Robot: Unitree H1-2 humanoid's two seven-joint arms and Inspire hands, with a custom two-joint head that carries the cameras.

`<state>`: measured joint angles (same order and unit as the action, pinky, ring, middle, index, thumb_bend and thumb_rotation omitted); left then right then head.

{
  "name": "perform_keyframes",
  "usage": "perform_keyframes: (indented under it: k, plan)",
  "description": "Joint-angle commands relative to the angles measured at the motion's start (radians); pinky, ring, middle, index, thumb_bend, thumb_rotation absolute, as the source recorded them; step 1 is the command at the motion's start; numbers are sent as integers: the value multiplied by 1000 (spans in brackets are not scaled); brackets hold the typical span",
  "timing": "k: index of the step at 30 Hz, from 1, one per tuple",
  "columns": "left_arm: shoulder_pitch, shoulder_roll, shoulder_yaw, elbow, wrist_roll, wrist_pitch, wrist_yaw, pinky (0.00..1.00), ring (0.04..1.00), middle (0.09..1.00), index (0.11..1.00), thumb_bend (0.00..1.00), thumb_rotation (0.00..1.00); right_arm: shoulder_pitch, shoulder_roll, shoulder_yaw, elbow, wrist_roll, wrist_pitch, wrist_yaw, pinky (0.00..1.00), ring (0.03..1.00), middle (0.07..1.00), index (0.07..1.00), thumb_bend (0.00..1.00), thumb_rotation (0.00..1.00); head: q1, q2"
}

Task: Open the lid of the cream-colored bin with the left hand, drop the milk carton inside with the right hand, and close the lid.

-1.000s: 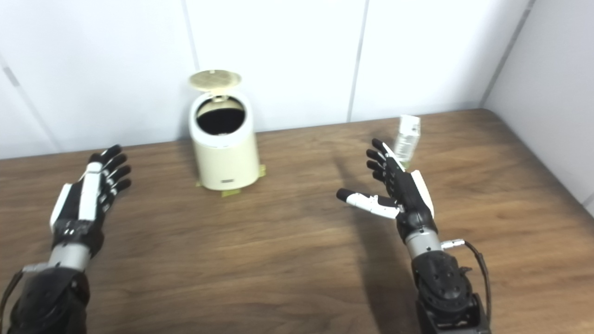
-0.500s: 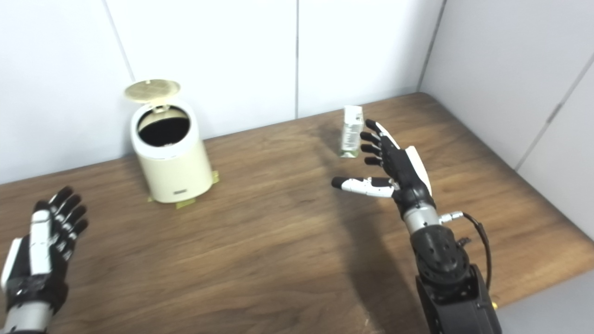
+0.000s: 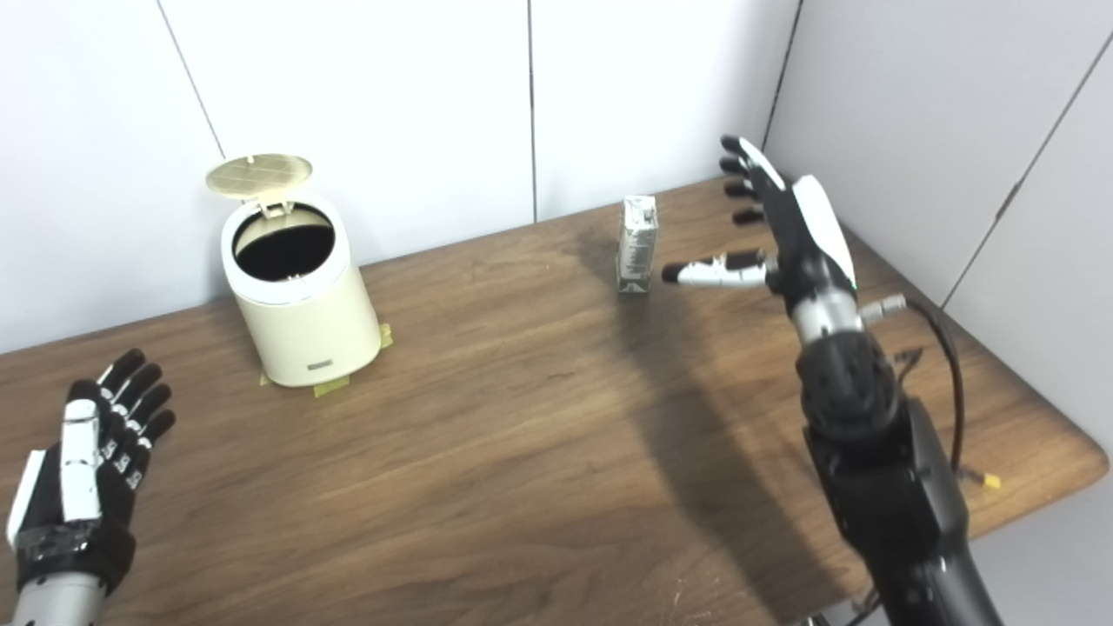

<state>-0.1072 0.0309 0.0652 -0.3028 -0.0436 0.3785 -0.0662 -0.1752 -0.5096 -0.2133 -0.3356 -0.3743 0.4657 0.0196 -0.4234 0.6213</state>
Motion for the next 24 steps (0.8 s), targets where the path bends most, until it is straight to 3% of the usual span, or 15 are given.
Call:
perform_keyframes:
  k: [1,4,5,9,15,19,24]
  plan:
    - [-27,0,-2,-38,1,-9,15,913,919,920,920,366,1000,-85,-47,6,18,-54,3,40,668,850,898,919,822,109,-1,1]
    - [-28,3,-5,-35,1,-11,18,910,920,921,920,360,1000,-156,-80,39,74,-119,4,105,514,795,897,907,837,96,2,3]
    - [-28,4,-6,-34,1,-13,19,911,921,921,920,355,1000,-176,-95,56,90,-141,4,132,504,783,889,899,840,90,4,4]
    - [-31,8,-12,-32,7,-20,21,911,917,918,920,341,1000,-251,-146,129,169,-188,3,207,609,787,880,900,847,62,11,4]
    - [-34,11,-17,-40,21,-15,30,902,905,906,911,334,1000,-323,-199,255,313,-239,-40,238,733,854,880,880,899,84,18,4]
    - [-33,16,-25,-46,32,-11,31,885,893,893,906,297,1000,-356,-231,336,395,-297,-89,243,725,864,880,865,924,82,18,6]
    - [-30,15,-29,-53,33,-5,33,893,893,889,903,277,1000,-403,-237,411,486,-371,-98,247,730,884,892,869,925,68,18,6]
